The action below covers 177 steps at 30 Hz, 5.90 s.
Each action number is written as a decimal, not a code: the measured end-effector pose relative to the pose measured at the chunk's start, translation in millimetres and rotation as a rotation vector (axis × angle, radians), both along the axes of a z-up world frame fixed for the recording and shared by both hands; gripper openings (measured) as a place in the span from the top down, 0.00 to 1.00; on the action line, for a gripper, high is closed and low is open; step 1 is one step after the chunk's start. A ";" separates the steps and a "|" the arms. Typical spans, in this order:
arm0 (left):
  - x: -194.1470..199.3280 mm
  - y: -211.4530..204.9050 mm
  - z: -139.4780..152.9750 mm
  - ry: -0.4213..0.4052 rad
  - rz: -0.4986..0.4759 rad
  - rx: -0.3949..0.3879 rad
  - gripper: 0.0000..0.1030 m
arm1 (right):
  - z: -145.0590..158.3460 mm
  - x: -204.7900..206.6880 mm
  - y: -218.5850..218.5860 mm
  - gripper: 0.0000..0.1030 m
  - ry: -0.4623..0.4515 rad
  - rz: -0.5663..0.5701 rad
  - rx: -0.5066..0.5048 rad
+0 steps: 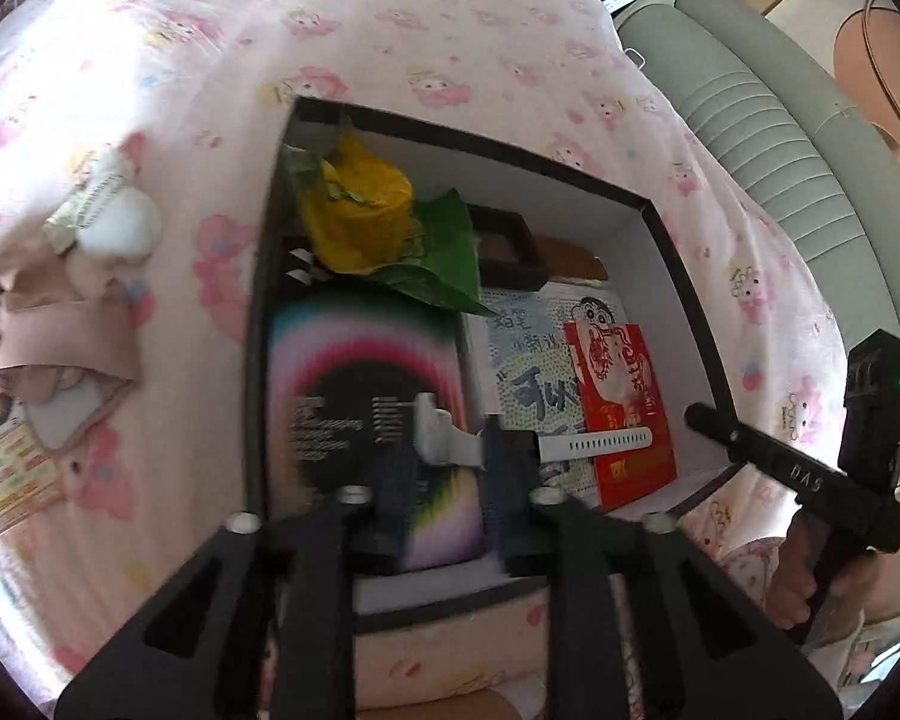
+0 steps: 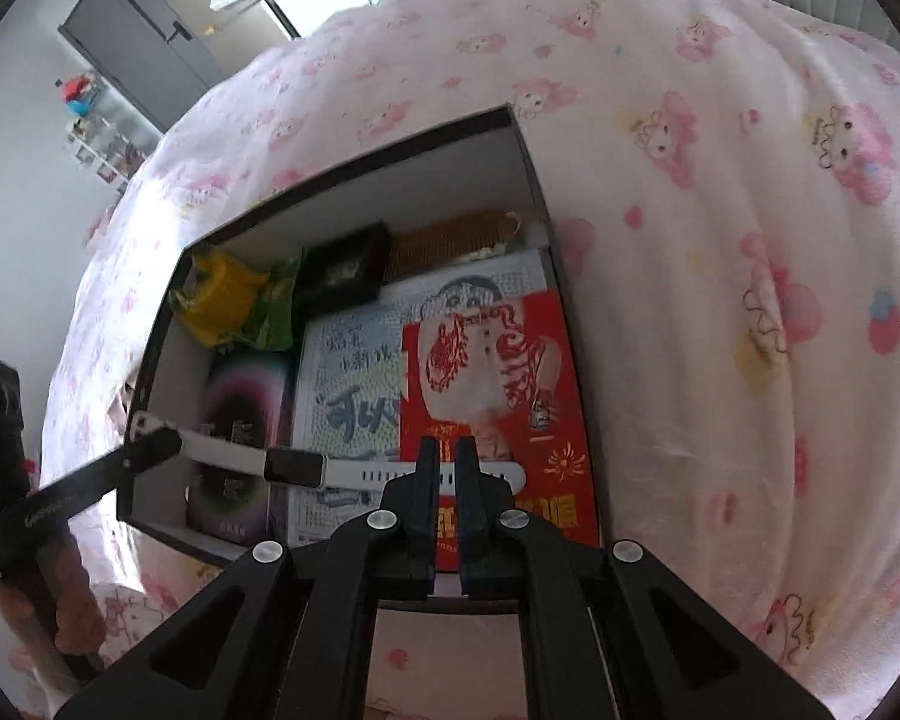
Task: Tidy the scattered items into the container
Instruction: 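Carry the smartwatch into the black box and open the right gripper, then move the right gripper back and grasp the printed card with sticker, then carry the printed card over the black box with the right gripper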
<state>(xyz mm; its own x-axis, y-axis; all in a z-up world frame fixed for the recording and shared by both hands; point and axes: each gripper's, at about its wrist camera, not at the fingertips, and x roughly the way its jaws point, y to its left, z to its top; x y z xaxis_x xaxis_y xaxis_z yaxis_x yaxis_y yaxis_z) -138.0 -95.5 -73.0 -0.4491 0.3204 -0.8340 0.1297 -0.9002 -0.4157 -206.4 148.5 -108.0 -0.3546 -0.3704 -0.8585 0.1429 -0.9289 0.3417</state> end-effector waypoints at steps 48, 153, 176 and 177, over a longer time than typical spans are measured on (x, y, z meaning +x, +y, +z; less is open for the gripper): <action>-10.7 26.0 -40.2 -0.058 -0.140 0.038 0.61 | -41.7 16.5 -46.0 0.86 -0.068 0.154 0.217; 203.4 -217.1 15.3 0.062 0.275 0.131 0.80 | 18.0 121.0 -268.7 0.82 -0.001 0.634 -0.111; -61.3 37.2 -42.0 -0.168 -0.195 0.148 0.77 | -6.4 -42.6 -7.8 0.81 -0.100 0.100 0.005; -61.6 36.7 -47.7 -0.181 -0.194 0.155 0.77 | -7.3 -43.6 -10.8 0.82 -0.101 0.108 0.026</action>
